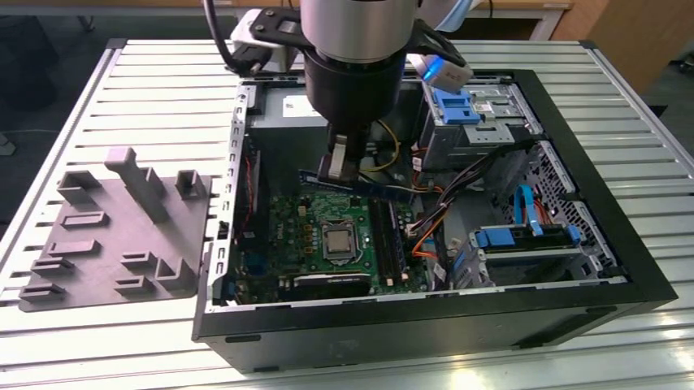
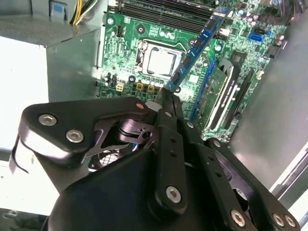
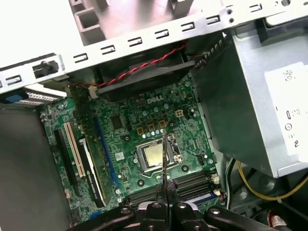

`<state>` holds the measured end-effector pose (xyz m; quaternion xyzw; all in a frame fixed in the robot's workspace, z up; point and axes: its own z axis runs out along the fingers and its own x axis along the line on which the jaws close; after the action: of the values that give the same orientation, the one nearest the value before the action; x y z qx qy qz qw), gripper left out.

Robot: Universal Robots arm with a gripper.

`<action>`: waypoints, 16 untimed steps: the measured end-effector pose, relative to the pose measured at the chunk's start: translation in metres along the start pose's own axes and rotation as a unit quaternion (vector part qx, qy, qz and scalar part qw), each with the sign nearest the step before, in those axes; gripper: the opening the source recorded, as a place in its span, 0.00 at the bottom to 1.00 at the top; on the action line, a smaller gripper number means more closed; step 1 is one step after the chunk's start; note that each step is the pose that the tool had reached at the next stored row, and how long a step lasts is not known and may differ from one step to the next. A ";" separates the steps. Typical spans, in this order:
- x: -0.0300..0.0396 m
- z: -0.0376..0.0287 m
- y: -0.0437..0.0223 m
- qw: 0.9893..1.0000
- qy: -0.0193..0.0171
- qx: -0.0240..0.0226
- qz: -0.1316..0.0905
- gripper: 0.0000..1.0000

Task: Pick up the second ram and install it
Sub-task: 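Insert the second ram into the second slot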

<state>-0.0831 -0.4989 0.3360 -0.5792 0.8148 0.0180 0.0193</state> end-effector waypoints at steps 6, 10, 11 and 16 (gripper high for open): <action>0.0000 0.0003 0.0000 0.999 0.000 0.002 0.033 0.12; 0.0000 0.0004 0.0000 0.999 0.000 0.003 0.054 0.12; 0.0000 0.0005 0.0000 0.998 0.000 0.003 0.061 0.12; 0.0001 0.0008 0.0000 0.996 -0.001 0.005 0.093 0.12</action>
<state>-0.0831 -0.4989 0.3352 -0.5007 0.8652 0.0161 0.0209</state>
